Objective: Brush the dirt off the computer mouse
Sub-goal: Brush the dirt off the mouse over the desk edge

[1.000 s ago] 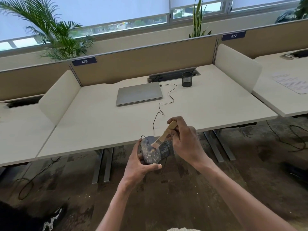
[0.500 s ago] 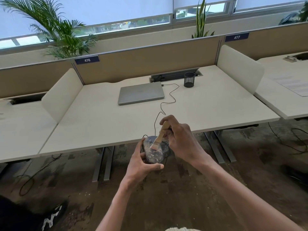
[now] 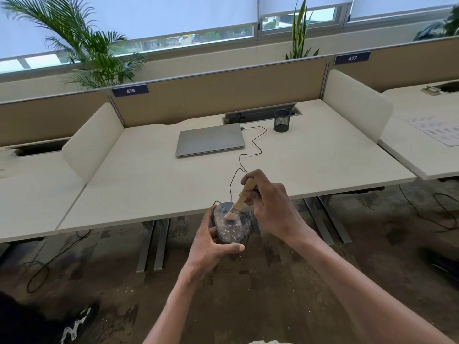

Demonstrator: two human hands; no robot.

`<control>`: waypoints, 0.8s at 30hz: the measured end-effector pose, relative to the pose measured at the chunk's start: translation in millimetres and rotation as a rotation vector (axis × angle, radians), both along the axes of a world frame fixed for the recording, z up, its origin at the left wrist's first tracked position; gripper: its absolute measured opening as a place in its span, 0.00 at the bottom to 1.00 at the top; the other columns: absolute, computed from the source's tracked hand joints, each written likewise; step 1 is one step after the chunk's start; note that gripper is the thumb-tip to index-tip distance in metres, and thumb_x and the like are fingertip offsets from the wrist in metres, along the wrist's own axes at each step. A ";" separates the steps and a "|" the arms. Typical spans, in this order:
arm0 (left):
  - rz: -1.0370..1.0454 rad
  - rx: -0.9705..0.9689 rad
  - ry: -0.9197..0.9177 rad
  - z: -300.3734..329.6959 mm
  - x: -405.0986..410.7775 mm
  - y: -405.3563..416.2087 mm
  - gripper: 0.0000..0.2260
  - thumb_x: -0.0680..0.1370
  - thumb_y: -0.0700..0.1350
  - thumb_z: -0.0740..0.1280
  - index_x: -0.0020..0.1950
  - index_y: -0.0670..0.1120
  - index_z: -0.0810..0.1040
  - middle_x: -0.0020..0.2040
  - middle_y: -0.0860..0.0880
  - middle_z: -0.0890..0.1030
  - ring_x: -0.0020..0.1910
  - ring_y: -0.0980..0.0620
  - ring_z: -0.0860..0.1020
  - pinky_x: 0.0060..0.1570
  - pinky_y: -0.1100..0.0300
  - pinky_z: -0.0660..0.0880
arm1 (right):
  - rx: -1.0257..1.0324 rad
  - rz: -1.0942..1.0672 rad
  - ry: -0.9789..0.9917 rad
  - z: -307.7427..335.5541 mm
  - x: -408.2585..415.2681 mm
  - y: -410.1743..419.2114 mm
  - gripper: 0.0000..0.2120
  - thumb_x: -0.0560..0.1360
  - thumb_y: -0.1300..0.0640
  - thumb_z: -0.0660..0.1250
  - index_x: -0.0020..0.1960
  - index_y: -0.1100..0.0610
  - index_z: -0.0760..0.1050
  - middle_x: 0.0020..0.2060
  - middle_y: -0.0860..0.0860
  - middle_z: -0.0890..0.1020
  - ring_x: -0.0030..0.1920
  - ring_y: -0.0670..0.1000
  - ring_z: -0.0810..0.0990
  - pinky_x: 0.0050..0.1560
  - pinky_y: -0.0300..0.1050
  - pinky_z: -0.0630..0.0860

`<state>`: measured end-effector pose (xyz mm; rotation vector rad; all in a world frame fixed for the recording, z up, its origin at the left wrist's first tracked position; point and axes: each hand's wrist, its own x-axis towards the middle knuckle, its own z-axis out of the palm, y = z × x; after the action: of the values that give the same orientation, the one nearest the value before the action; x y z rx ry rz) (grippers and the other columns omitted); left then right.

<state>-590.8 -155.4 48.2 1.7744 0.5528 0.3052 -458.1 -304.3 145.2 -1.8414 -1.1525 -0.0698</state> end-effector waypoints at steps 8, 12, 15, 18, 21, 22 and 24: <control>0.022 -0.048 -0.011 -1.7 -1.4 -1.6 0.56 0.56 0.53 0.89 0.75 0.70 0.60 0.63 0.43 0.84 0.60 0.46 0.85 0.63 0.43 0.81 | -0.023 -0.007 -0.026 -1.9 0.8 -7.3 0.18 0.77 0.75 0.62 0.59 0.55 0.70 0.44 0.52 0.82 0.43 0.53 0.85 0.42 0.50 0.84; 0.016 -0.064 -0.034 -2.0 0.6 1.9 0.57 0.56 0.52 0.89 0.77 0.69 0.60 0.63 0.44 0.84 0.59 0.47 0.85 0.59 0.51 0.83 | 0.000 -0.016 -0.051 1.0 2.1 -7.6 0.17 0.77 0.75 0.63 0.59 0.57 0.71 0.42 0.50 0.81 0.41 0.51 0.84 0.41 0.43 0.83; 0.022 -0.084 -0.056 -3.3 -0.6 4.6 0.56 0.57 0.50 0.89 0.76 0.70 0.60 0.62 0.45 0.84 0.58 0.48 0.86 0.53 0.58 0.83 | -0.040 0.008 -0.063 -1.9 -1.3 -9.7 0.16 0.77 0.74 0.64 0.59 0.57 0.70 0.43 0.52 0.82 0.42 0.51 0.85 0.40 0.44 0.83; 0.018 -0.087 -0.057 -5.0 -2.1 3.4 0.55 0.59 0.48 0.89 0.75 0.69 0.60 0.62 0.44 0.85 0.58 0.47 0.86 0.54 0.56 0.84 | -0.035 0.007 -0.065 -2.7 -0.8 -10.5 0.16 0.77 0.74 0.64 0.58 0.57 0.70 0.44 0.52 0.82 0.42 0.50 0.85 0.41 0.46 0.84; 0.018 -0.081 -0.056 -3.1 -0.8 2.0 0.56 0.57 0.50 0.89 0.76 0.68 0.60 0.63 0.43 0.84 0.59 0.47 0.85 0.58 0.53 0.83 | 0.019 -0.022 -0.060 1.3 2.7 -7.3 0.17 0.76 0.75 0.65 0.58 0.57 0.71 0.42 0.47 0.80 0.41 0.48 0.84 0.41 0.39 0.83; 0.017 -0.077 -0.057 -2.1 -0.1 1.7 0.57 0.57 0.51 0.89 0.77 0.67 0.60 0.63 0.43 0.84 0.59 0.47 0.85 0.59 0.52 0.83 | 0.025 -0.025 -0.064 2.1 3.4 -6.5 0.17 0.76 0.75 0.65 0.58 0.58 0.71 0.42 0.46 0.79 0.41 0.48 0.84 0.42 0.38 0.82; 0.021 -0.075 -0.061 -0.3 0.8 1.1 0.58 0.56 0.52 0.88 0.78 0.66 0.59 0.64 0.43 0.83 0.59 0.47 0.85 0.59 0.51 0.83 | 0.011 -0.021 -0.079 0.7 3.0 -7.7 0.16 0.77 0.75 0.65 0.58 0.58 0.71 0.42 0.47 0.80 0.40 0.48 0.84 0.41 0.37 0.82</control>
<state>-589.9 -154.4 47.9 1.6823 0.5327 0.3475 -455.1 -312.0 145.8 -1.8554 -1.1851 -0.1613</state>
